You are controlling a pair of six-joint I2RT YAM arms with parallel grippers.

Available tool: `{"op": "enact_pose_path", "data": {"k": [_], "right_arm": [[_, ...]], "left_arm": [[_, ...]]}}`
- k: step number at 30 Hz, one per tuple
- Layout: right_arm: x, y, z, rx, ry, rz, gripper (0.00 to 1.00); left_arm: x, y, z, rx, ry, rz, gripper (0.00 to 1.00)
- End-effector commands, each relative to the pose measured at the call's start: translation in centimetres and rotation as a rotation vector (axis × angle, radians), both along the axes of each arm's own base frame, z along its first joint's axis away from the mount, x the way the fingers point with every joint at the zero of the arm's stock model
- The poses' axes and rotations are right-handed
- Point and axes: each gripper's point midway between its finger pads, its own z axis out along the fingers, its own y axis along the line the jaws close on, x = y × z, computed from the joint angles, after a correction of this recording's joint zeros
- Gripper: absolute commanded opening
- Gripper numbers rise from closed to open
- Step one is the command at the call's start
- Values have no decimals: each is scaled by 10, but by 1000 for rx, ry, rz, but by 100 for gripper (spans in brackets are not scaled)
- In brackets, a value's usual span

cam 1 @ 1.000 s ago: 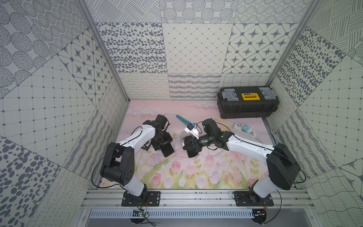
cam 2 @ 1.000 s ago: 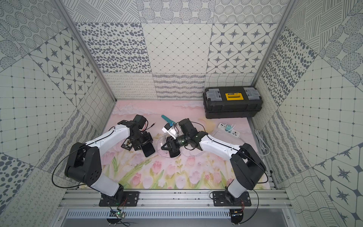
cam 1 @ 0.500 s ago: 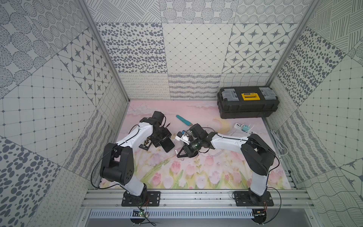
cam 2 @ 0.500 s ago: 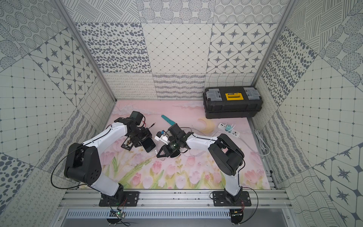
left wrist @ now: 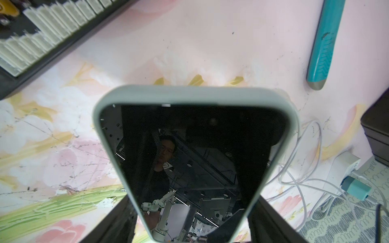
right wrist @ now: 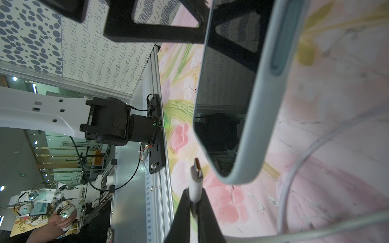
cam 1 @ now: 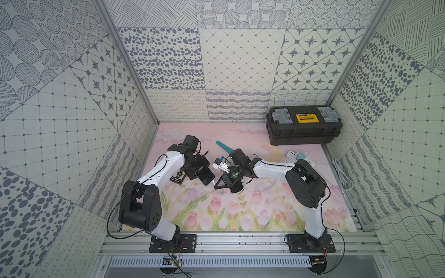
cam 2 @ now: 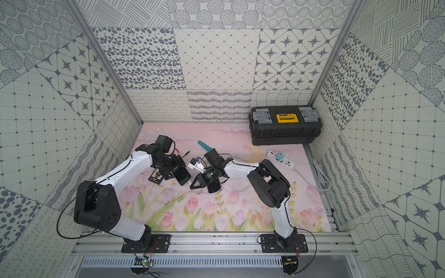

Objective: Plug the charging cable into the phone
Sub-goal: Insert the charging cable into the phone.

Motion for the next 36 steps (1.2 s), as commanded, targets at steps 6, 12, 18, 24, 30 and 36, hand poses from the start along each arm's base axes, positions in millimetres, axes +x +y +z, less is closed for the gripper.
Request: {"op": "enact_pose_path", "data": {"k": [6,12,18,24,30,36], "right_arm": [[7,4,0,18,2,6,0],[5,4,-1,24,5,16,0],[3,4,-6,21,17,24,0],[5,6,-6,26,15,27,0],[6,9,-3,31,16,26,0],[9,10,-3,32,14,22,0]], "left_arm": [[-1,-6,10,-57,-14,16,0],[1,-5,10,-58,-18,17,0],[3,-7,12,-66,-26,20,0],[3,-7,10,-70,-21,17,0],[2,-7,8,-65,-19,9,0],[2,-9,9,-75,-21,8,0]]}}
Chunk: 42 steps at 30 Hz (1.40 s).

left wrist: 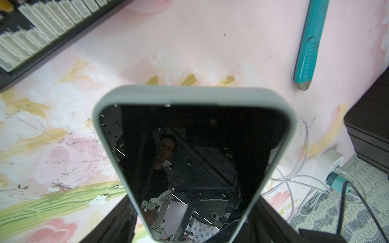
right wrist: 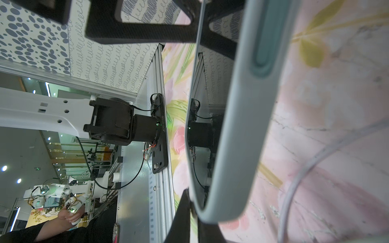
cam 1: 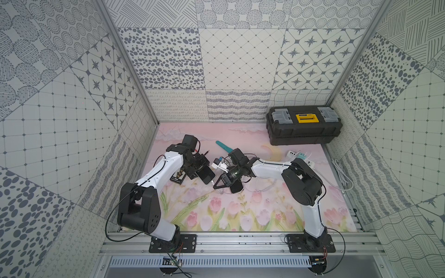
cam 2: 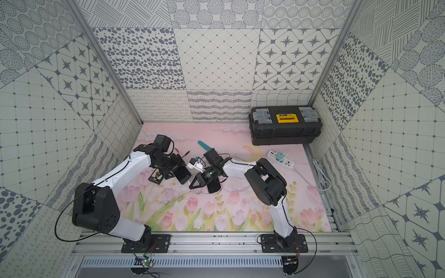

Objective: Plug the charging cable into the phone
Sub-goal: Insert the charging cable into the phone.

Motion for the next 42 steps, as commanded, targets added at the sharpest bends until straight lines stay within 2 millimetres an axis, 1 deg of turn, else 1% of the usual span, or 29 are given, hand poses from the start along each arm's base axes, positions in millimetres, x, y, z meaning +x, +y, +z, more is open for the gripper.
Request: {"op": "enact_pose_path", "data": {"k": [1,8,15,22,28,35,42], "right_arm": [[7,5,3,19,-21,-1,0],[10,7,5,23,-19,-6,0],[12,9,2,16,-17,-7,0],[13,9,1,-3,-23,-6,0],[14,11,-4,-29,-30,-10,0],[16,13,-5,-47,-41,-12,0],[18,11,-6,-68,-58,-17,0]], "left_arm": [[0,-7,1,-44,-3,-15,0],[-4,-9,-2,-48,-1,-50,0],[-12,-9,-7,-46,21,-74,0],[-13,-7,-9,-35,33,-97,0],[-17,-10,-14,-41,50,-107,0],[-19,-9,-17,-18,59,-122,0],[-21,-10,-20,-16,67,-140,0]]}}
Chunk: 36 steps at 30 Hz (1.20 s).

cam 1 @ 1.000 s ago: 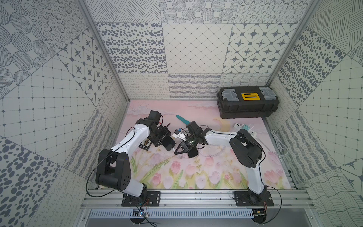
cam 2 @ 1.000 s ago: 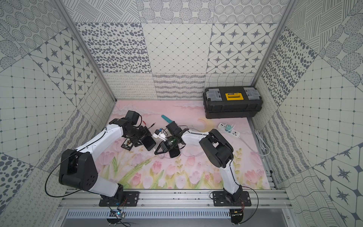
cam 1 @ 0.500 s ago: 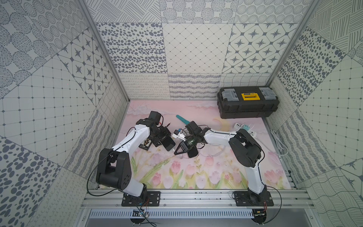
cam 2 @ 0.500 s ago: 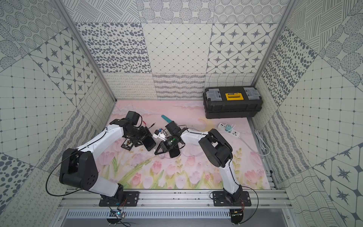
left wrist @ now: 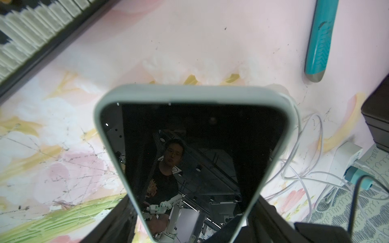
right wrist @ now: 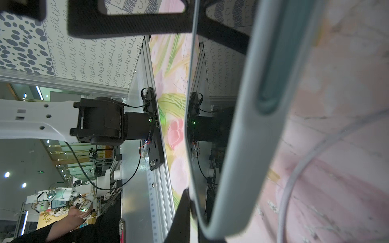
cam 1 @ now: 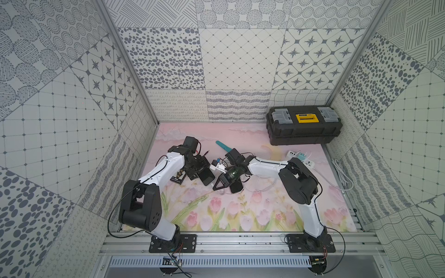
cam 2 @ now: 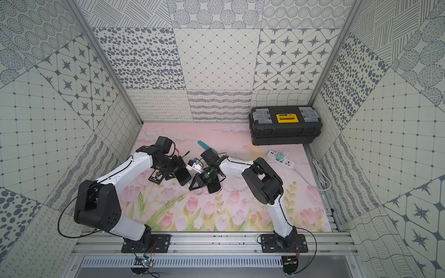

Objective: Plug the charging cable into the phone
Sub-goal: Insert the charging cable into the phone.

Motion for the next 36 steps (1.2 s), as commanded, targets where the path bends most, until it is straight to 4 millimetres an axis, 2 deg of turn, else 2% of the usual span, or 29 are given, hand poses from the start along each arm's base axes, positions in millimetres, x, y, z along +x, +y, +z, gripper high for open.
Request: {"op": "enact_pose_path", "data": {"k": [1,12,17,36], "right_arm": [[20,9,5,30,-97,-18,0],[32,6,9,15,-143,-55,0],[33,2,5,2,-142,-63,0],[50,16,22,63,-197,-99,0]], "left_arm": [[-22,-8,-5,-28,77,-60,0],[-26,-7,-6,-24,92,-53,0],[-25,-9,-5,-35,90,-35,0],[-39,-25,-14,-155,126,-7,0]]}}
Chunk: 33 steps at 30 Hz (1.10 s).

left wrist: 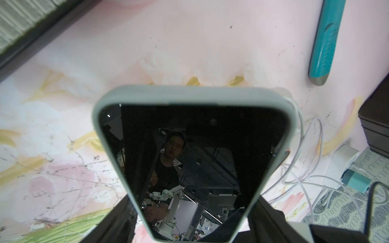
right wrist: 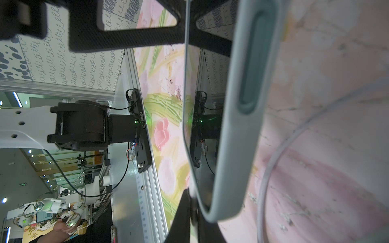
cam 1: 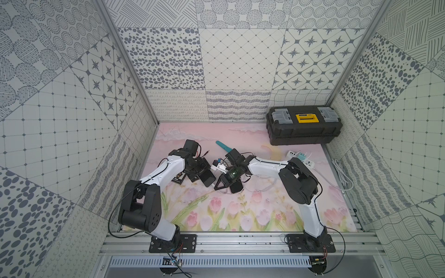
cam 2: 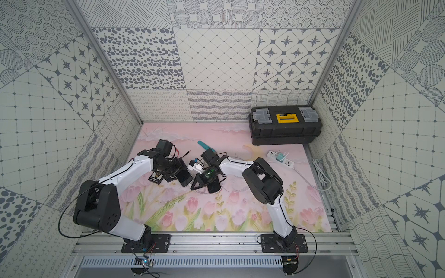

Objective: Plug the charging cable into the phone
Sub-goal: Insert the charging cable into the phone.

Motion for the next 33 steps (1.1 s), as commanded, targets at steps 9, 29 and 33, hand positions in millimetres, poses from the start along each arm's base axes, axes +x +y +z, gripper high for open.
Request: {"op": "enact_pose_path", "data": {"k": [9,29,33], "right_arm": [[45,24,35,133,-183,-56,0],[48,23,52,175,-209,-59,0],[46,22,53,181,-205,-52,0]], "left_arm": [[-37,-28,5,-165,137,-31,0],[-39,-28,10,-164,140,-43,0],[-37,-25,11,-146,137,-45,0]]}}
